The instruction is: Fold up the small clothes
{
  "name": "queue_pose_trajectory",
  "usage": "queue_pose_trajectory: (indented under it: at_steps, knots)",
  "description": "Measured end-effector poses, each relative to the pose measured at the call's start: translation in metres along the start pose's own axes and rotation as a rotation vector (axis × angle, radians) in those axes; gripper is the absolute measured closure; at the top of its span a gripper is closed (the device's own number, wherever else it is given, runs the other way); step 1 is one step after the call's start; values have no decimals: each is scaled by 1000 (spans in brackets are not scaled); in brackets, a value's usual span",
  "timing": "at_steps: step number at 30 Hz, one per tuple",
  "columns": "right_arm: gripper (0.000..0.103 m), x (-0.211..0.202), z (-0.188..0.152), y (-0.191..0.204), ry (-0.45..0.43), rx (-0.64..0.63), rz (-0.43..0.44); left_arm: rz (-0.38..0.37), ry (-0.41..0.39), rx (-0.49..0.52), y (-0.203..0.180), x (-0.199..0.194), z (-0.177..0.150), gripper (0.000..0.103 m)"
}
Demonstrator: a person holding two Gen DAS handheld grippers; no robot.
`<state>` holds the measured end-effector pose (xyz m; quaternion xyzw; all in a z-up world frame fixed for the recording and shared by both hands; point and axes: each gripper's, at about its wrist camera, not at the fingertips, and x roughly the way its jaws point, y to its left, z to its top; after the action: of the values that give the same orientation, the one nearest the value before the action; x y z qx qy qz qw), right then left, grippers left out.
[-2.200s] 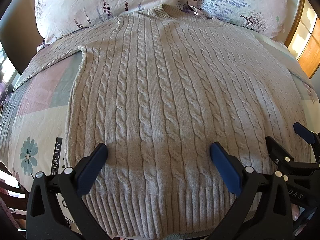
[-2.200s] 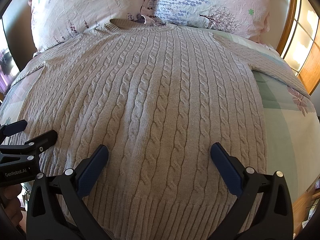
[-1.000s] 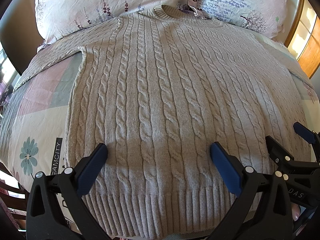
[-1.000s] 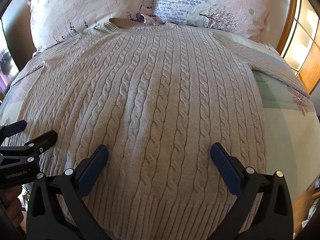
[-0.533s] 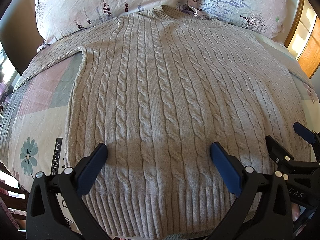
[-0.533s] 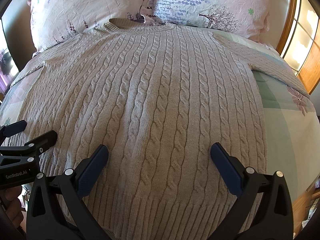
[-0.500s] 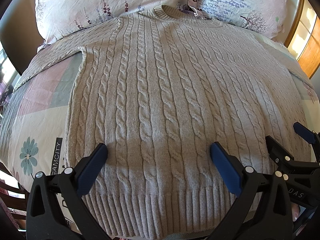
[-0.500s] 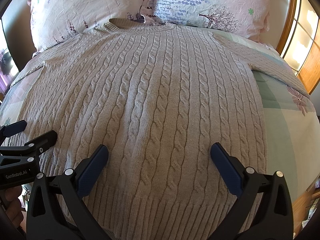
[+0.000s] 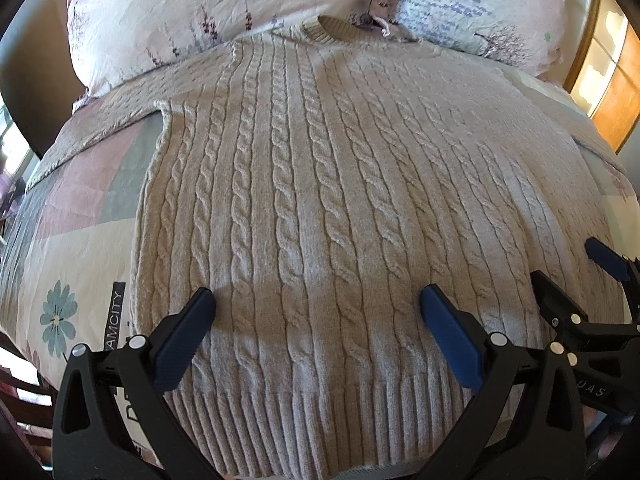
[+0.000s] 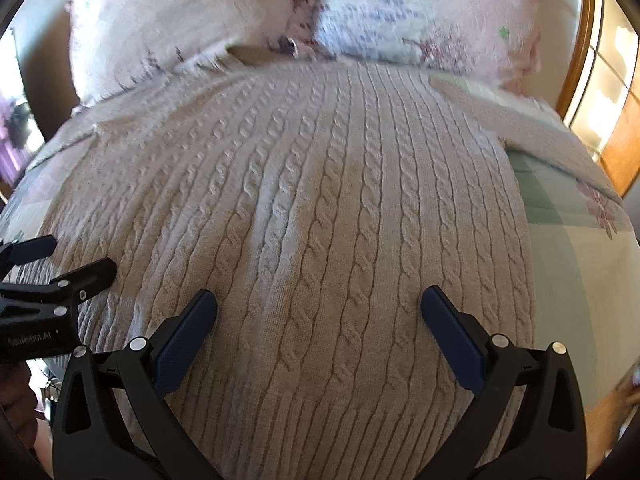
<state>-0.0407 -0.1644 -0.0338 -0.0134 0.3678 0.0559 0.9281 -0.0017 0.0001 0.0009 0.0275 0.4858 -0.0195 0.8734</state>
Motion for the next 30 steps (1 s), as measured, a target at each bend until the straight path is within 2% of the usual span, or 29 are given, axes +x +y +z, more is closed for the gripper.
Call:
queue_pose_trajectory:
  at_steps: [2, 4, 6, 7, 9, 11, 12, 14, 17, 20, 24, 26, 28, 30]
  knots:
    - [1, -1, 6, -12, 6, -4, 62, -9, -22, 20, 1, -3, -3, 2]
    - [1, -16, 24, -56, -58, 124, 93, -21, -19, 28, 5, -5, 0, 2]
    - [1, -28, 39, -99, -124, 239, 74, -24, -63, -6, 21, -11, 8, 2]
    - [1, -34, 49, -136, -161, 330, 32, -23, -92, -36, 34, -14, 16, 2]
    - [11, -36, 62, -200, -196, 480, -42, -41, -124, -111, 66, -16, 32, 2]
    - [32, -29, 70, -282, -202, 682, -103, -54, -161, -197, 100, -15, 43, 2]
    - [37, -25, 70, -307, -197, 742, -123, -49, -180, -262, 126, -11, 51, 2]
    - [52, -10, 68, -375, -185, 912, -173, -26, -193, -311, 153, -4, 58, 2]
    - [66, 12, 59, -437, -154, 1082, -201, 72, -186, -332, 193, 13, 71, 2]
    - [67, 28, 52, -466, -127, 1178, -234, 80, -160, -327, 219, 24, 81, 2]
    - [76, 31, 52, -469, -125, 1198, -298, 66, -173, -371, 244, 27, 79, 2]
    - [90, 32, 52, -468, -153, 1222, -324, 88, -176, -401, 256, 31, 78, 2]
    - [94, 31, 52, -473, -165, 1196, -329, 112, -182, -433, 268, 34, 79, 2]
    - [95, 29, 66, -463, -191, 1134, -372, 139, -173, -491, 285, 37, 79, 2]
